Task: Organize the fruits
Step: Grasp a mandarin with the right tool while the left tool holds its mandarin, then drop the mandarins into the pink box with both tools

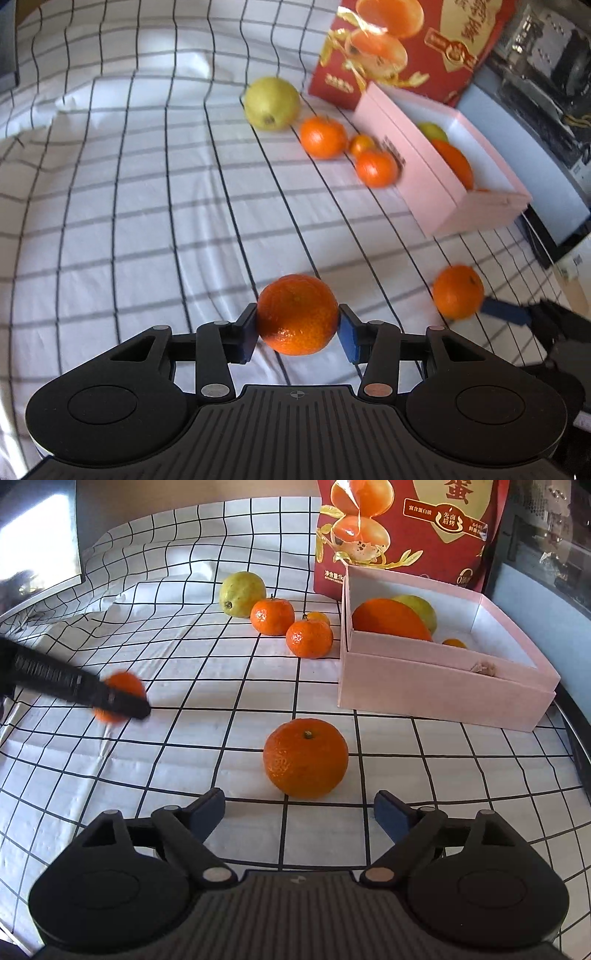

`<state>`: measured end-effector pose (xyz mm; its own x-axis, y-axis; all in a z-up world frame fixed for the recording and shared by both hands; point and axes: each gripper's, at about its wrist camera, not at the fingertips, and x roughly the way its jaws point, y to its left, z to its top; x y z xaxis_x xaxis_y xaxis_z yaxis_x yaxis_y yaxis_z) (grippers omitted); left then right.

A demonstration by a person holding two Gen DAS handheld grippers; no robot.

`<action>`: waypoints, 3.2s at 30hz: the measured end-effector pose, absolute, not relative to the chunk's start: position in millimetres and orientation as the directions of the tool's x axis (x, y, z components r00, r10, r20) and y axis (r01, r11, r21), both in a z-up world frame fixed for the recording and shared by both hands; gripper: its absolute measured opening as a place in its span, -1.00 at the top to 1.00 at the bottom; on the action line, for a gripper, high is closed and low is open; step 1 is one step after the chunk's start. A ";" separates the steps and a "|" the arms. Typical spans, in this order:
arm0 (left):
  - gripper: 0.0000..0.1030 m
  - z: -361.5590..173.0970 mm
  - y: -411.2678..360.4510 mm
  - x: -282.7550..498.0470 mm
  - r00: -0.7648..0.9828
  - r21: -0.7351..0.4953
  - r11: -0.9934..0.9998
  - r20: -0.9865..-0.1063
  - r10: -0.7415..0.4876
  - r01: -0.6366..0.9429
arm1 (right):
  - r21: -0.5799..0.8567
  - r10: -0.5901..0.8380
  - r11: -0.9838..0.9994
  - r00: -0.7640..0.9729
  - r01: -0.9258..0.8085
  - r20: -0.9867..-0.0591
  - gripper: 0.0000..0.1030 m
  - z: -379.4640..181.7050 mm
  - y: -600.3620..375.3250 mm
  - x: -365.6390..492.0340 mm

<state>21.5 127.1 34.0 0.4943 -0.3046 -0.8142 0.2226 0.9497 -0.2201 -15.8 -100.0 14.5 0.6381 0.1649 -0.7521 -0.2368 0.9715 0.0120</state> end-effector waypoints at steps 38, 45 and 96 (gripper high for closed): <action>0.02 33.3 122.5 17.9 0.494 -0.221 0.954 -0.818 -0.293 0.201 | -0.027 0.128 0.974 0.642 -0.226 -0.756 -0.56 35.9 -106.8 -18.0; 0.02 34.0 122.0 14.9 0.497 -0.219 0.955 -0.817 -0.293 0.202 | -0.014 0.143 0.970 0.621 -0.241 -0.771 -0.30 29.9 -90.6 6.4; 0.05 171.7 -168.9 194.2 0.682 -0.032 0.898 -0.639 -0.356 0.439 | -0.011 0.121 0.984 0.716 -0.176 -0.688 0.08 93.5 -236.6 132.1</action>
<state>194.2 -168.9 171.7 0.6819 -0.3564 -0.6388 0.4389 0.8979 -0.0324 132.1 -236.6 93.5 0.7160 0.1208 -0.6876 -0.1763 0.9843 -0.0106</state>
